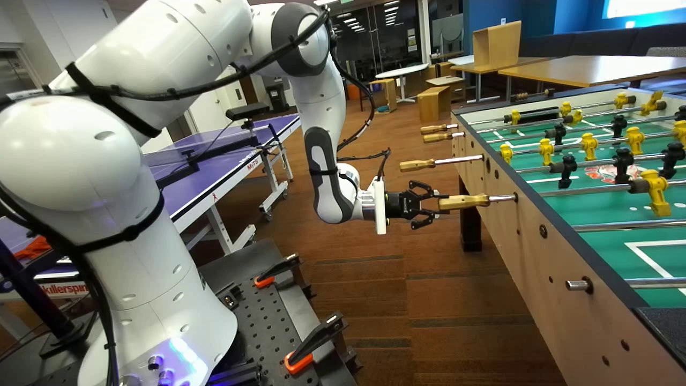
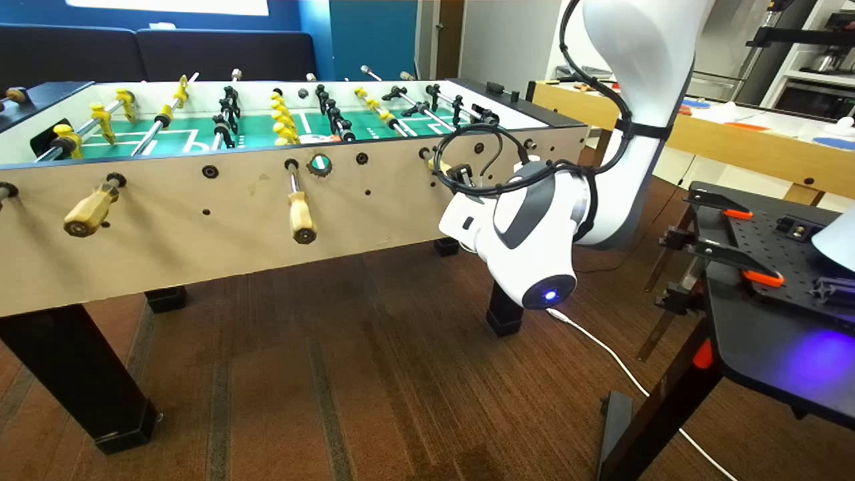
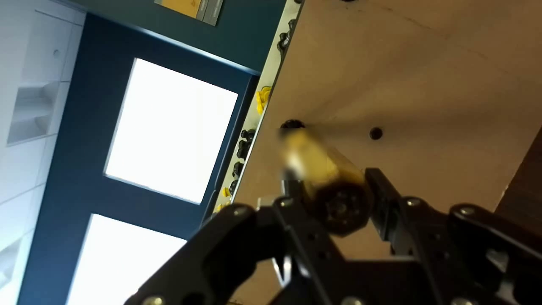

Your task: Rotate the last yellow rod

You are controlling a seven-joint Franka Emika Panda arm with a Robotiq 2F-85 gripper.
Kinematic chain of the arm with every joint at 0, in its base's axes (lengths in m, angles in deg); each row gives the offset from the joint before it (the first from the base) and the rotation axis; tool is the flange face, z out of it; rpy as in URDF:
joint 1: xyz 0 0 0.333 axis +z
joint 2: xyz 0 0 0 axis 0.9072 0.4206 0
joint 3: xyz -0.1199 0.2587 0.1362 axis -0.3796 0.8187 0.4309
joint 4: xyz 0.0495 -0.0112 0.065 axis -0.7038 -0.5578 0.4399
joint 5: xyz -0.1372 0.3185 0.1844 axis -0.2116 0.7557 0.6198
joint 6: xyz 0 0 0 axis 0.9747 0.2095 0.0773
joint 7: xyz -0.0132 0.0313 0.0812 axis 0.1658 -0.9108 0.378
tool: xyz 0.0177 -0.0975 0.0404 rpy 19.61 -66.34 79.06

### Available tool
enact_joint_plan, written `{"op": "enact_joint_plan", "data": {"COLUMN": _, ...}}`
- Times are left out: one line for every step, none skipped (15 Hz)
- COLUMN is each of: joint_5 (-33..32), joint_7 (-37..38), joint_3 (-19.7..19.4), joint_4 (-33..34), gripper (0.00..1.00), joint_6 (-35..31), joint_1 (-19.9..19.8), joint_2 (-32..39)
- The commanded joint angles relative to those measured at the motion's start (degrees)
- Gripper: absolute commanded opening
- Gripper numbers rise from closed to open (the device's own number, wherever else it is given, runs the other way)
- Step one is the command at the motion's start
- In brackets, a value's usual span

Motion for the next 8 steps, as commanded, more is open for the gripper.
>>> {"op": "enact_joint_plan", "data": {"joint_5": 1.3, "joint_7": -12.1, "joint_3": 0.2, "joint_4": -0.2, "gripper": 0.17, "joint_6": 2.6, "joint_1": 0.3, "joint_2": -2.0}}
{"op": "enact_joint_plan", "data": {"joint_5": 1.2, "joint_7": -15.3, "joint_3": 0.1, "joint_4": -0.1, "gripper": 0.17, "joint_6": 2.7, "joint_1": 0.4, "joint_2": -1.8}}
{"op": "enact_joint_plan", "data": {"joint_5": 1.1, "joint_7": -18.4, "joint_3": 0.1, "joint_4": 0.0, "gripper": 0.17, "joint_6": 2.6, "joint_1": 0.4, "joint_2": -1.7}}
{"op": "enact_joint_plan", "data": {"joint_5": 0.9, "joint_7": -21.5, "joint_3": 0.1, "joint_4": 0.2, "gripper": 0.17, "joint_6": 2.8, "joint_1": 0.6, "joint_2": -1.5}}
{"op": "enact_joint_plan", "data": {"joint_5": 0.8, "joint_7": -24.5, "joint_3": 0.0, "joint_4": 0.3, "gripper": 0.17, "joint_6": 2.9, "joint_1": 0.7, "joint_2": -1.4}}
{"op": "enact_joint_plan", "data": {"joint_5": 0.6, "joint_7": -27.6, "joint_3": 0.0, "joint_4": 0.4, "gripper": 0.17, "joint_6": 3.0, "joint_1": 0.8, "joint_2": -1.3}}
{"op": "enact_joint_plan", "data": {"joint_5": 0.5, "joint_7": -30.7, "joint_3": 0.0, "joint_4": 0.4, "gripper": 0.17, "joint_6": 3.1, "joint_1": 0.9, "joint_2": -1.2}}
{"op": "enact_joint_plan", "data": {"joint_5": 0.5, "joint_7": -33.9, "joint_3": -0.1, "joint_4": 0.5, "gripper": 0.17, "joint_6": 3.2, "joint_1": 1.0, "joint_2": -1.2}}
